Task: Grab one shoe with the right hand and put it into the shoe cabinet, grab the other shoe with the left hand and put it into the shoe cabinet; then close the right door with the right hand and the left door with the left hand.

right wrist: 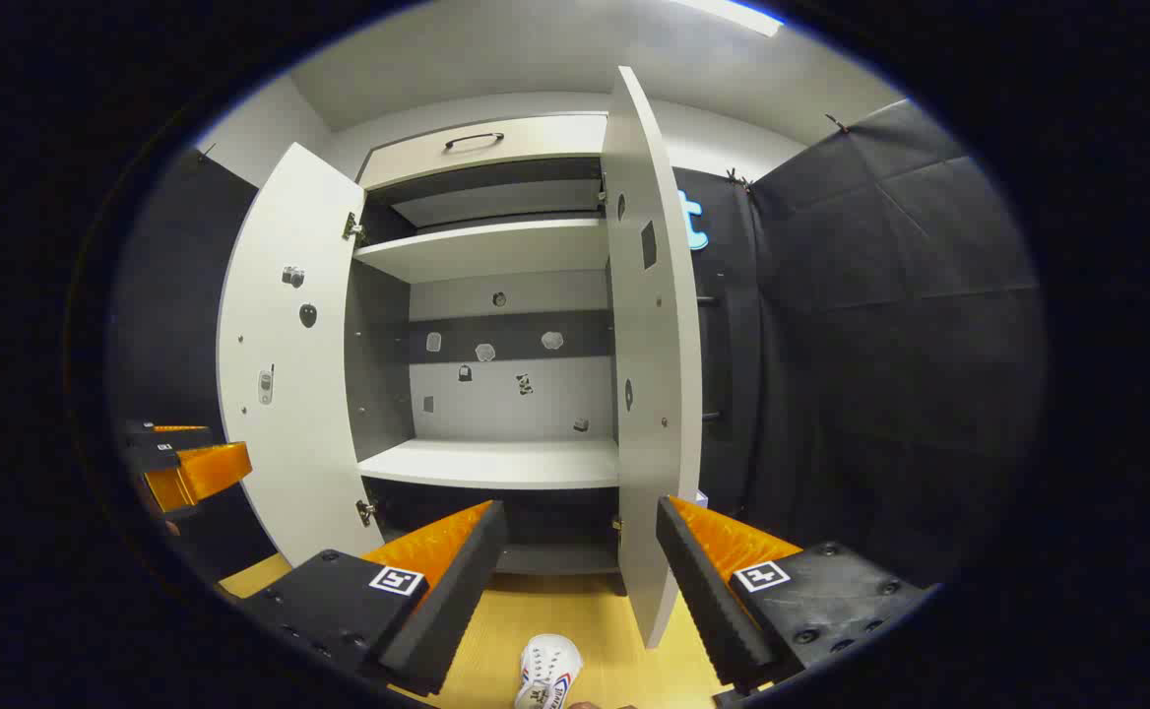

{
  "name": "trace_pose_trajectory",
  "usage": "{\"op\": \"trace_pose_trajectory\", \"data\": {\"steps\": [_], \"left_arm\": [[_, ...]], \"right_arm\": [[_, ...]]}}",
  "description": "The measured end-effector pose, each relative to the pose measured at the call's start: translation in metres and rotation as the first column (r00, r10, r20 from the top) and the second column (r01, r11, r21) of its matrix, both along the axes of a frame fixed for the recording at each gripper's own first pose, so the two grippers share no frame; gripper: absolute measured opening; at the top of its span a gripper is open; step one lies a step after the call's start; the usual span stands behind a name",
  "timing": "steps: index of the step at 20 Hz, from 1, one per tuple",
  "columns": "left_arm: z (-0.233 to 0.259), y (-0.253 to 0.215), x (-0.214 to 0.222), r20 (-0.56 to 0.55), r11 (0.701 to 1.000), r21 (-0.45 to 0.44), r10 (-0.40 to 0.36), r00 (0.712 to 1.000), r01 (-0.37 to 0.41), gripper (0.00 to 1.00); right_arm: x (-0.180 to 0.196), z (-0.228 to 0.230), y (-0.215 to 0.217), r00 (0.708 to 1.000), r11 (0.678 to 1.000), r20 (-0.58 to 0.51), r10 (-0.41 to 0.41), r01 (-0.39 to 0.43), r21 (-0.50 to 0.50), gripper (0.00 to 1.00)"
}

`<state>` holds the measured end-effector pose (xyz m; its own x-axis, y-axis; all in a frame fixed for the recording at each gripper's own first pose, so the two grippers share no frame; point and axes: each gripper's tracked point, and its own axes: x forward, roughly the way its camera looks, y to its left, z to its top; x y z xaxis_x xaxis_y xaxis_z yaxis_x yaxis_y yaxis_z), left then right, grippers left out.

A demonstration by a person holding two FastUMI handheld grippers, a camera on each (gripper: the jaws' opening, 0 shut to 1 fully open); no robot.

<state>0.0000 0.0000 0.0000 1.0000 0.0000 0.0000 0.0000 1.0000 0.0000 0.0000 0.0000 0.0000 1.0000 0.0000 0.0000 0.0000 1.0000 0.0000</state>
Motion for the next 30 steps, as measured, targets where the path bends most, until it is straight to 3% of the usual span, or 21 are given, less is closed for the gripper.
{"op": "trace_pose_trajectory", "data": {"steps": [16, 24, 30], "left_arm": [[-0.039, 0.013, -0.005, -0.032, 0.993, -0.003, -0.121, 0.992, 0.121, 0.95], [-0.052, 0.018, -0.006, -0.053, 0.992, 0.001, -0.129, 0.99, 0.129, 0.95], [-0.079, 0.023, -0.015, -0.107, 0.992, -0.022, -0.129, 0.986, 0.127, 0.95]], "right_arm": [[-0.021, -0.007, 0.013, 0.995, 0.995, 0.006, -0.095, 0.095, -0.026, 0.98], [-0.023, -0.049, 0.026, 0.989, 0.997, -0.125, -0.076, 0.076, -0.004, 0.98], [-0.019, -0.11, 0.04, 0.958, 0.999, -0.285, -0.033, 0.039, 0.015, 0.99]]}}
